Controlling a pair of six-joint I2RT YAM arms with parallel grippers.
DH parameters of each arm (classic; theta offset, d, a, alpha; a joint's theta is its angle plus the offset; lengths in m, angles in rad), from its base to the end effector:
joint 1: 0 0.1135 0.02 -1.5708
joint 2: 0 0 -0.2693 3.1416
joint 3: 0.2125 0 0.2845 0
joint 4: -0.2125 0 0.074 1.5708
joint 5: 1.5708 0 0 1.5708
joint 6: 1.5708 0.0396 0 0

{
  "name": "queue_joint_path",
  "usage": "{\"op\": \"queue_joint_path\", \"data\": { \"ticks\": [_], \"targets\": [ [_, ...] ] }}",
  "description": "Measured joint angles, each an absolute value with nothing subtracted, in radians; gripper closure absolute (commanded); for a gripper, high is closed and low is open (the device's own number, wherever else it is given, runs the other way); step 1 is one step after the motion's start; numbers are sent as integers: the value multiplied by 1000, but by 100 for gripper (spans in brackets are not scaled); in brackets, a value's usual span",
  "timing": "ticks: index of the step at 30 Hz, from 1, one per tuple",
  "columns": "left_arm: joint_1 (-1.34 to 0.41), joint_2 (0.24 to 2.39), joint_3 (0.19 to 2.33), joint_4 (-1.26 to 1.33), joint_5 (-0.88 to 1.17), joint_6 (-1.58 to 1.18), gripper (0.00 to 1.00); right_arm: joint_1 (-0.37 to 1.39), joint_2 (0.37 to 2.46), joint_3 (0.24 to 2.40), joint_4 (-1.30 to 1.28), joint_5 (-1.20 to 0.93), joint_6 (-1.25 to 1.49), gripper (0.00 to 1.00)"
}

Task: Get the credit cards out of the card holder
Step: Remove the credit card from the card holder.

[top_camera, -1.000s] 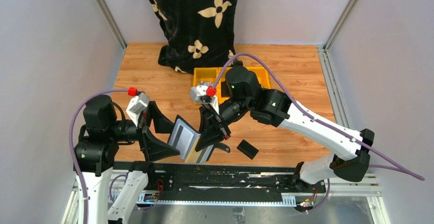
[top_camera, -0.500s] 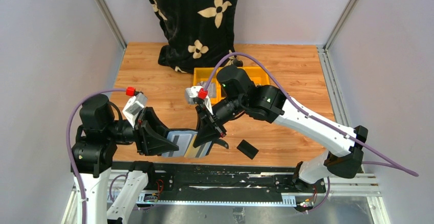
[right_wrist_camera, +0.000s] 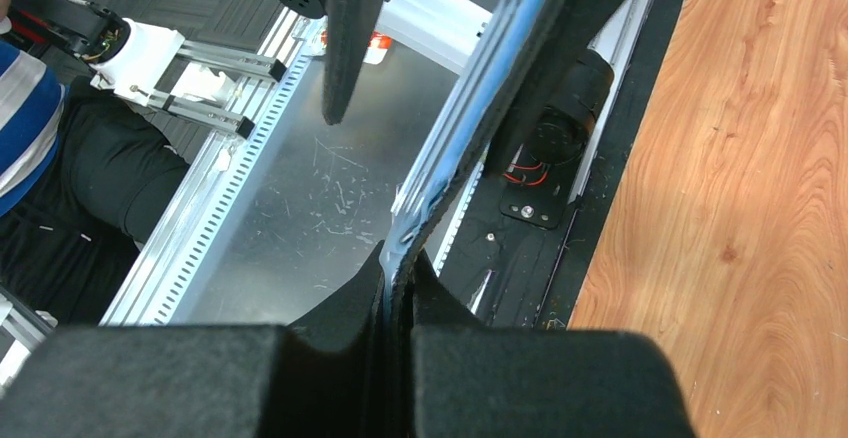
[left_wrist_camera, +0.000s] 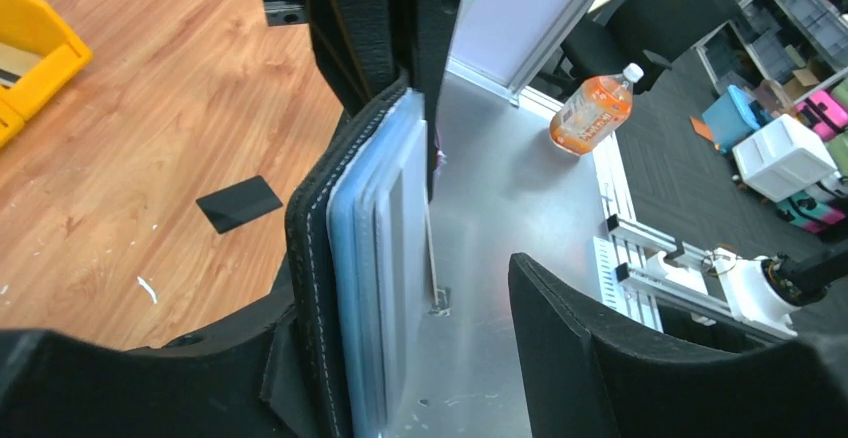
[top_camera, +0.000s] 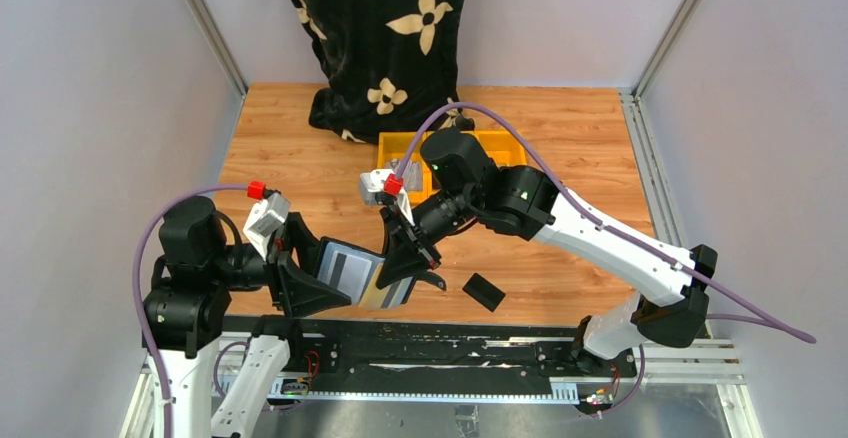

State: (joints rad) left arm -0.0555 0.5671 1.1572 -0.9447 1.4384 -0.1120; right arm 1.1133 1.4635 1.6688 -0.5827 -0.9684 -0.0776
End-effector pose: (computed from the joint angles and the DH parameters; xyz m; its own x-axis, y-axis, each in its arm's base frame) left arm 0.0626 -0.0428 0.4353 -0.4491 0.0102 -0.8934 0.8909 0.0819 -0.4468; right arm 0.1213 0.3202 0.4611 -0.0967 -0.2957 -0.9504 -0.8568 -0.4612 0.2307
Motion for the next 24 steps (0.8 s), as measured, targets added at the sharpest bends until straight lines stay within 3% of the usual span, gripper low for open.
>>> {"op": "queue_joint_path", "data": {
  "ticks": [3, 9, 14, 16, 20, 24],
  "targets": [
    [-56, 567, 1141, -947, 1436, -111, 43, 1126, 1464, 1669, -583, -970, -78, 100],
    [-56, 599, 1174, -949, 1475, -102, 73, 1132, 1464, 1669, -582, -981, -85, 100],
    [-56, 601, 1170, -947, 1507, -97, 79, 1132, 1466, 1669, -580, -994, -92, 100],
    [-56, 600, 1166, -947, 1512, -96, 89, 1132, 1468, 1669, -580, -998, -94, 91],
    [-56, 599, 1164, -948, 1507, -97, 100, 1132, 1469, 1669, -579, -1000, -96, 58],
    [-56, 599, 1165, -949, 1432, -97, 100, 1128, 1468, 1669, -567, -963, -100, 47]
  ]
}}
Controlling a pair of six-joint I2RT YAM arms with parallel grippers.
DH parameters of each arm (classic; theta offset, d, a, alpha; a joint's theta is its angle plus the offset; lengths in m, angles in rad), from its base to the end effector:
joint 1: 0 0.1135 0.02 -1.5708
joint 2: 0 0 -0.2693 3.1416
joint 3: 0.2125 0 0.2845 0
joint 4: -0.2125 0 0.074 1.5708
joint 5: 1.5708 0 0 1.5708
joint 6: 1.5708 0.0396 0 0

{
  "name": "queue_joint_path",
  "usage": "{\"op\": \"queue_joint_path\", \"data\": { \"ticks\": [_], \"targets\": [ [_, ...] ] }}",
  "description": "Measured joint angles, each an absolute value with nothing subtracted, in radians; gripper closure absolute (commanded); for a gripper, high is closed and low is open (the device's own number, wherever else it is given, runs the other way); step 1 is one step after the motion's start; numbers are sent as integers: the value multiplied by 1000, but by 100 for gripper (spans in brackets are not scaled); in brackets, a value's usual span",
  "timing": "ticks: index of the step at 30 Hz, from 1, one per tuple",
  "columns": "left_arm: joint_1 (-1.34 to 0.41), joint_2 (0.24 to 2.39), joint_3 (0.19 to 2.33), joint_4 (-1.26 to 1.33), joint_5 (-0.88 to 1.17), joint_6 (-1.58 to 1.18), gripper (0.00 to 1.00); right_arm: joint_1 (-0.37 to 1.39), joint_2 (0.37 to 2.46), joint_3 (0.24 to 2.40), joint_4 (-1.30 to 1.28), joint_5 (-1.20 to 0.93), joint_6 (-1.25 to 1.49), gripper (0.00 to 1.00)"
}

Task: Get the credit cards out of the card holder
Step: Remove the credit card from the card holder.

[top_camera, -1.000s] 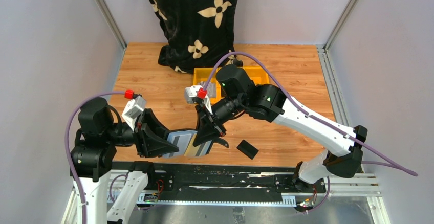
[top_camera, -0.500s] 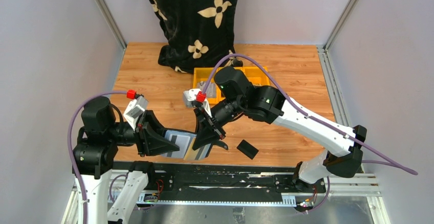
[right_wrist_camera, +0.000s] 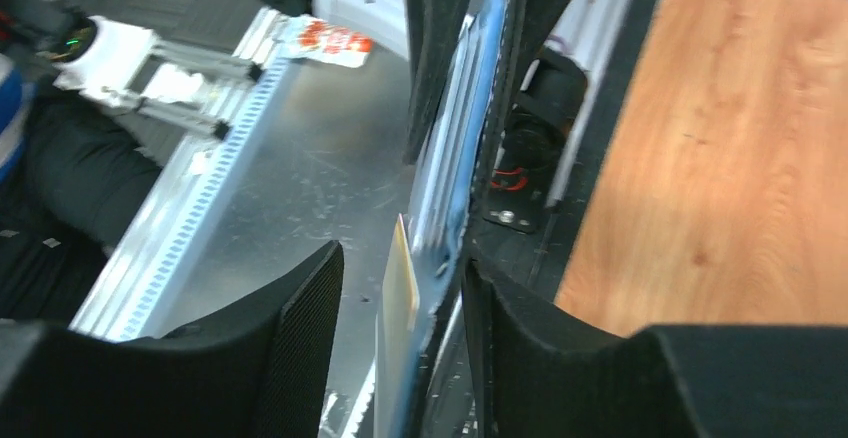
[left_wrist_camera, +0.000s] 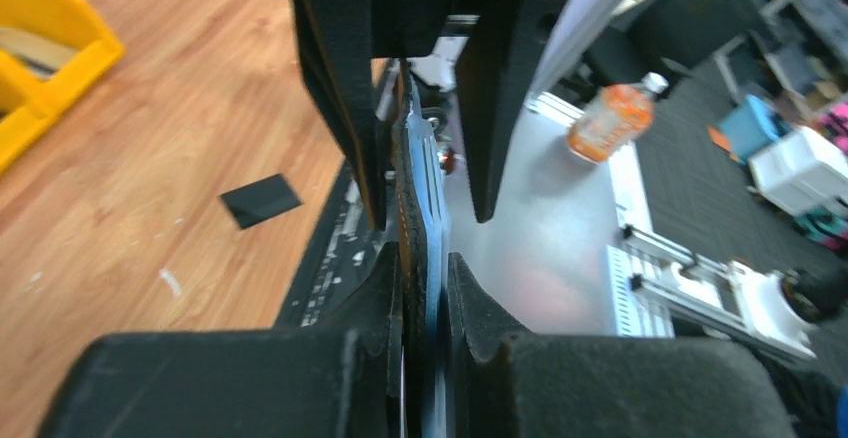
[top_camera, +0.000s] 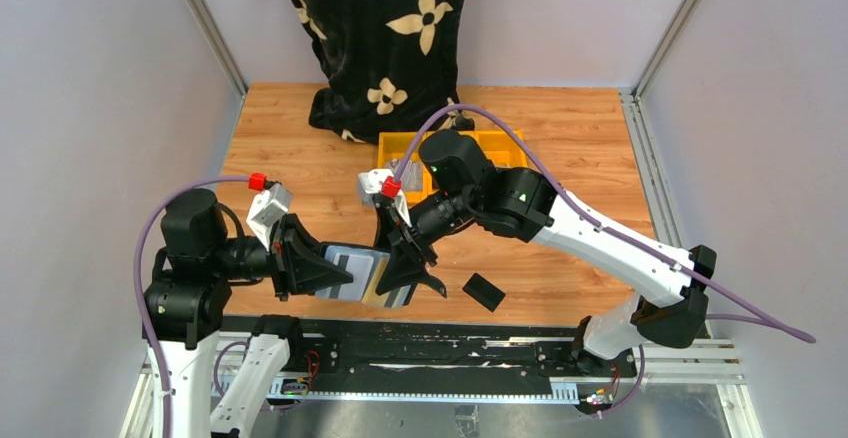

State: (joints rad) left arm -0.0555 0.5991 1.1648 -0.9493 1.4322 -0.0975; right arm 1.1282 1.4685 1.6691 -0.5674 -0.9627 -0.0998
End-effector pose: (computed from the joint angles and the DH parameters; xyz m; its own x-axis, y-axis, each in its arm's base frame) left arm 0.0716 -0.0433 0.4353 -0.4619 0.0122 -0.8868 0.8839 0.0886 -0.4592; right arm 0.1176 0.3241 0.4610 -0.0687 -0.2779 -0.9582 -0.8555 -0.4777 0.1999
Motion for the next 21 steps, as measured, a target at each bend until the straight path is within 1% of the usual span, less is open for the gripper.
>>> {"op": "queue_joint_path", "data": {
  "ticks": [4, 7, 10, 15, 17, 21],
  "targets": [
    [-56, 601, 1165, -952, 1271, -100, 100, 1080, 1434, 1636, -499, -822, -20, 44],
    [-56, 607, 1162, -950, 1140, -105, 100, 1000, 1345, 1534, -364, -671, 115, 45],
    [-56, 614, 1143, -943, 1028, -119, 100, 966, 1246, 1417, -233, -543, 252, 46],
    [-56, 614, 1106, -891, 985, -174, 100, 992, 1183, 1230, 56, -544, 480, 47],
    [-56, 607, 1087, -852, 989, -209, 100, 1004, 1207, 1179, 143, -576, 555, 47],
    [-56, 599, 1074, -797, 1013, -266, 100, 1011, 1269, 1135, 239, -627, 644, 48]
  ]
}}
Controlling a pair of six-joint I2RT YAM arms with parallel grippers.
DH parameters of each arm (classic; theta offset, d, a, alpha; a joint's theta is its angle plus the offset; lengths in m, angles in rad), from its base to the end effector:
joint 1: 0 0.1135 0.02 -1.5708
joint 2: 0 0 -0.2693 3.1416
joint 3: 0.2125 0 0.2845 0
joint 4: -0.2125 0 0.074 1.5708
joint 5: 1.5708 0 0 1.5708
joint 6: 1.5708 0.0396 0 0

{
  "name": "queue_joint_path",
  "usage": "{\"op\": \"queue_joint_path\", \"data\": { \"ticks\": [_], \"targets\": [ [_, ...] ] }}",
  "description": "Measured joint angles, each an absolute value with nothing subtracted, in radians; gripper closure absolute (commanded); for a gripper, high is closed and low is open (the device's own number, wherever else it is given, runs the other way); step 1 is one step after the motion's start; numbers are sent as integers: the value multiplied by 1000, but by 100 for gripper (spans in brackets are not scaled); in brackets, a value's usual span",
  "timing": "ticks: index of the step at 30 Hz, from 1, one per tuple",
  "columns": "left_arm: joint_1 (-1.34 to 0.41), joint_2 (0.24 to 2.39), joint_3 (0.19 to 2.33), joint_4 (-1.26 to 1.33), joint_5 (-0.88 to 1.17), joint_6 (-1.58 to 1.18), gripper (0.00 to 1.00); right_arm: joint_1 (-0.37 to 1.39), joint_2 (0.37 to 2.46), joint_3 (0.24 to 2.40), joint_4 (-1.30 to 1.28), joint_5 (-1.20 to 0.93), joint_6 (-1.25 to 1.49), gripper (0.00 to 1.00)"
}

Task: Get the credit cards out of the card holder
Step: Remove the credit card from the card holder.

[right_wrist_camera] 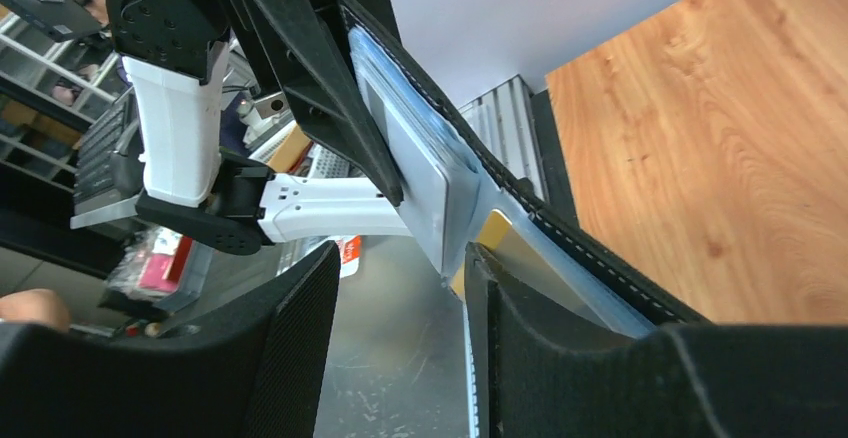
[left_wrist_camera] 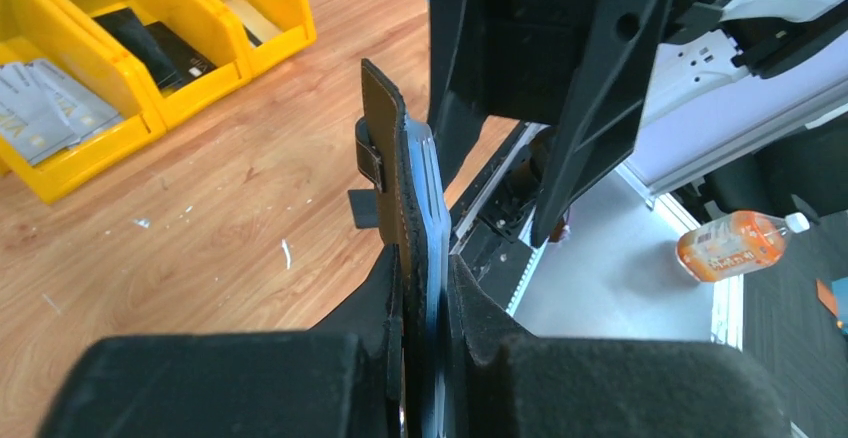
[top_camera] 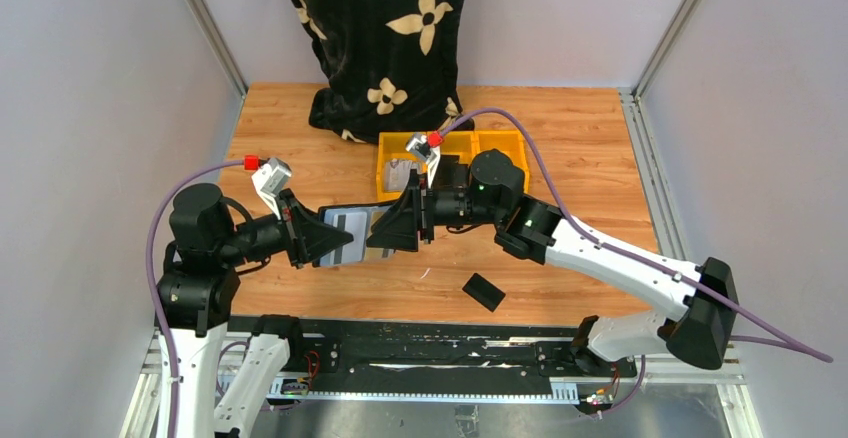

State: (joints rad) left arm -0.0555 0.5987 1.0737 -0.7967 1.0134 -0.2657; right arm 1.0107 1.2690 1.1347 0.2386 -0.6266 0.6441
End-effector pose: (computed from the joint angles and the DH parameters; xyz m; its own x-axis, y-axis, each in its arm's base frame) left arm 0.1055 -0.0395 0.4158 -0.5234 -0.1100 -0.8450 0.7211 0.4711 -0.5080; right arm 0.1552 0.2911 0.4039 -0.5539 0.0323 -0.8320 -0.8297 -0.1039 0.5484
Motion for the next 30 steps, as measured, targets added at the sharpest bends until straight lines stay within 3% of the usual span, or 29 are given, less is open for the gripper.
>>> {"op": "queue_joint_path", "data": {
  "ticks": [11, 16, 23, 30],
  "targets": [
    [-55, 598, 1071, -700, 1098, -355, 100, 1012, 1301, 1129, 334, -690, 715, 56],
    [-53, 595, 1069, -664, 1124, -393, 100, 1012, 1303, 1129, 355, -699, 728, 71],
    [-45, 569, 1047, -605, 1133, -431, 81, 1000, 1338, 1127, 419, -717, 807, 91],
    [-43, 559, 985, -542, 1158, -471, 66, 1007, 1373, 1103, 501, -735, 881, 90]
  ]
}}
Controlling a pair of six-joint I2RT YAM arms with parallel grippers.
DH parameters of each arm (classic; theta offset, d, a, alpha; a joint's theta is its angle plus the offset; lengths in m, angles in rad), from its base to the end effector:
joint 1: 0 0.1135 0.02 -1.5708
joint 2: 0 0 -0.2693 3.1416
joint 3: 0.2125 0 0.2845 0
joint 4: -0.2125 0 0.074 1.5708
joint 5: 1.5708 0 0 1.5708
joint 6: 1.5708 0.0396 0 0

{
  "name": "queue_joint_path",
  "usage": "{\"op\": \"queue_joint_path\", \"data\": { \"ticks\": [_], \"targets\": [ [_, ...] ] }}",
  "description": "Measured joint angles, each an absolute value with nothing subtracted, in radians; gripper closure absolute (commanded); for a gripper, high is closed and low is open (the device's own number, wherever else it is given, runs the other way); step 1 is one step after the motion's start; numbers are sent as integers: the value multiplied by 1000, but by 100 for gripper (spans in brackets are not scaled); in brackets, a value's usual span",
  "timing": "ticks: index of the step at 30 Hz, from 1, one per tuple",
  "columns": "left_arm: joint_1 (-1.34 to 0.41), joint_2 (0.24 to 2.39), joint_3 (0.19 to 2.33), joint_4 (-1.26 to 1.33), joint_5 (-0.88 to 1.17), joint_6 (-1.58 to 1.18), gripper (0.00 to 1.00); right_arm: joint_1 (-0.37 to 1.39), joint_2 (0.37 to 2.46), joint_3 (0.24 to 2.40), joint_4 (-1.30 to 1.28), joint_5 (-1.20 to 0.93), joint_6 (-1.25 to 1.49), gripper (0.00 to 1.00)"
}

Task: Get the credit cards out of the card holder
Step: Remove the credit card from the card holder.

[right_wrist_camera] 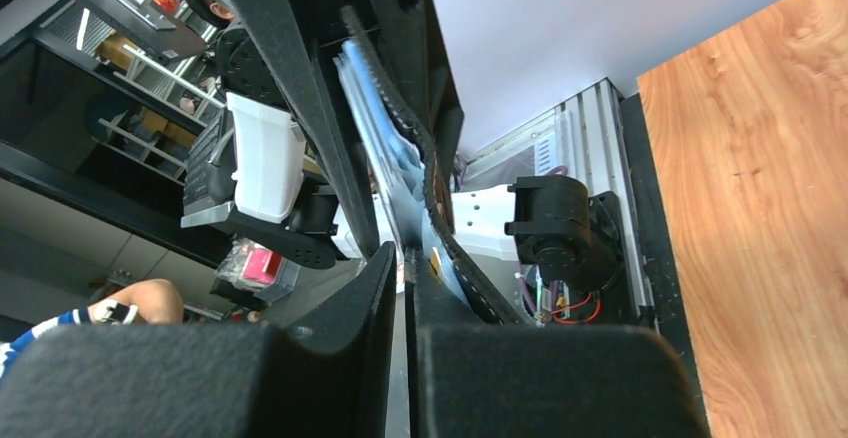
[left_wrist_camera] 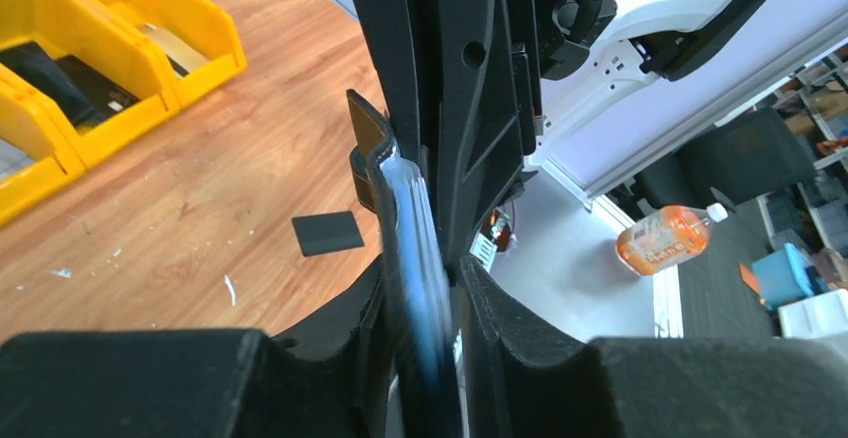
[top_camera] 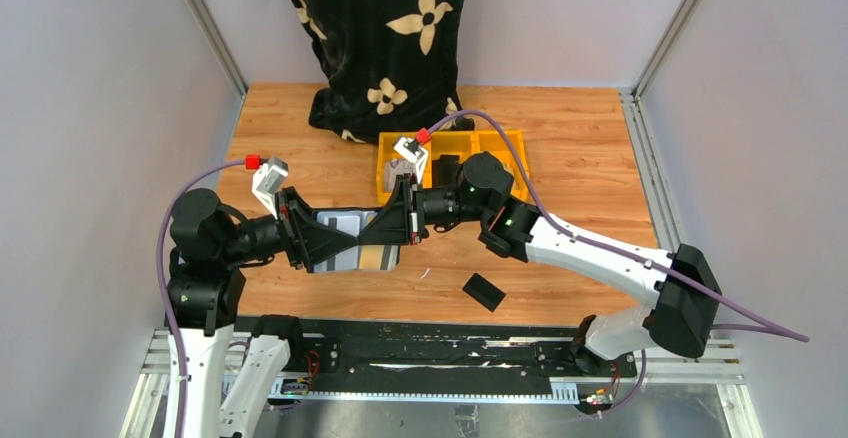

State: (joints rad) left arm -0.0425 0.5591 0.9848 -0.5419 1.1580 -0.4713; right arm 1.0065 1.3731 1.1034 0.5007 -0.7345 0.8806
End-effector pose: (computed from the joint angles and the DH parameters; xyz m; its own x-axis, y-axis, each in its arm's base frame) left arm 0.1078 -0.0409 0.4154 -0.5237 -0.1600 -0.8368 0.7725 0.3249 -0.5456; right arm 0.1657 0.3114 0.3850 -0.6747 0.0042 -0.7381 -0.7158 -0.2474 0.6529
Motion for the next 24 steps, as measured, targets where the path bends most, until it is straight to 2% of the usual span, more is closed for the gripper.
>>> {"op": "queue_joint_path", "data": {
  "ticks": [3, 5, 9, 14, 18, 24],
  "targets": [
    [-44, 560, 960, -537, 1173, -484, 50, 1017, 1387, 1100, 524, -733, 899, 98],
    [-48, 560, 951, -532, 1188, -492, 46, 1020, 1393, 1098, 540, -732, 908, 100],
    [-49, 560, 949, -530, 1221, -498, 55, 1022, 1396, 1083, 569, -731, 923, 100],
    [-49, 560, 949, -528, 1271, -501, 59, 1023, 1388, 1074, 567, -733, 922, 100],
    [-49, 564, 952, -538, 1313, -485, 69, 1028, 1365, 1060, 561, -734, 918, 100],
    [-49, 595, 986, -620, 1363, -423, 69, 1028, 1314, 1026, 543, -725, 898, 100]
  ]
}}
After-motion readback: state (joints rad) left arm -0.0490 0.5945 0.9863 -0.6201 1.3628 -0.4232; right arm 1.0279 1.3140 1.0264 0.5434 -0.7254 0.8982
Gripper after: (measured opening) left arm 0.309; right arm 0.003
